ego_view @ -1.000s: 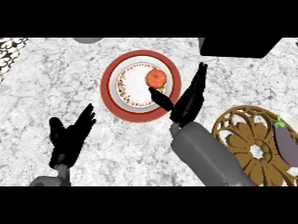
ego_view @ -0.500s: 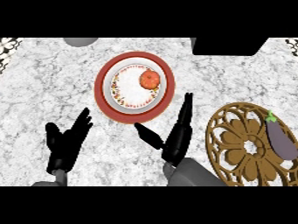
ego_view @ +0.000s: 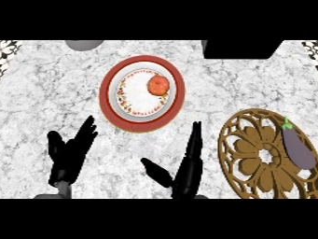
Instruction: Pick the squash from the placemat and place it in the plate
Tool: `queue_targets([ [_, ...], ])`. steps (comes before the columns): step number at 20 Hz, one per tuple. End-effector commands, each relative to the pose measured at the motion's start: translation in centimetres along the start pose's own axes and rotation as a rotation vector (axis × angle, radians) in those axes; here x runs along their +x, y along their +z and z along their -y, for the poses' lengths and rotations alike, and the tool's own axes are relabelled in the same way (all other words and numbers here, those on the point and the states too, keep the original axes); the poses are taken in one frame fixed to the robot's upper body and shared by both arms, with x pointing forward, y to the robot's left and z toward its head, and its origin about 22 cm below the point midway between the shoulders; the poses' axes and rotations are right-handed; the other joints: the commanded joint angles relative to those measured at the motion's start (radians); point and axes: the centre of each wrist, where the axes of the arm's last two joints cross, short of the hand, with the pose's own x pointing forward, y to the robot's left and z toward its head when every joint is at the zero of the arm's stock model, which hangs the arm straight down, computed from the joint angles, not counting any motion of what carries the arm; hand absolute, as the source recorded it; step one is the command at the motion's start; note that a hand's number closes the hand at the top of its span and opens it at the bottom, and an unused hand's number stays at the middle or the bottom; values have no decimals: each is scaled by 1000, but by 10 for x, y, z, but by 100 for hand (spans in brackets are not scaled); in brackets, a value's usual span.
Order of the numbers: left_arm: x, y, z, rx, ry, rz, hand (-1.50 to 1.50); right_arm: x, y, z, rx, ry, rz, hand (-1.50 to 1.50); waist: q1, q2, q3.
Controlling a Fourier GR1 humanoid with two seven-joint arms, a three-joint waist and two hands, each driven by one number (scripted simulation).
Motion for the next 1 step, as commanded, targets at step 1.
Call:
queue_targets([
  [1, 23, -6, 8, -16, -7, -2, 0, -7, -5, -7, -34, 2, -11, -150, 5, 1, 0],
])
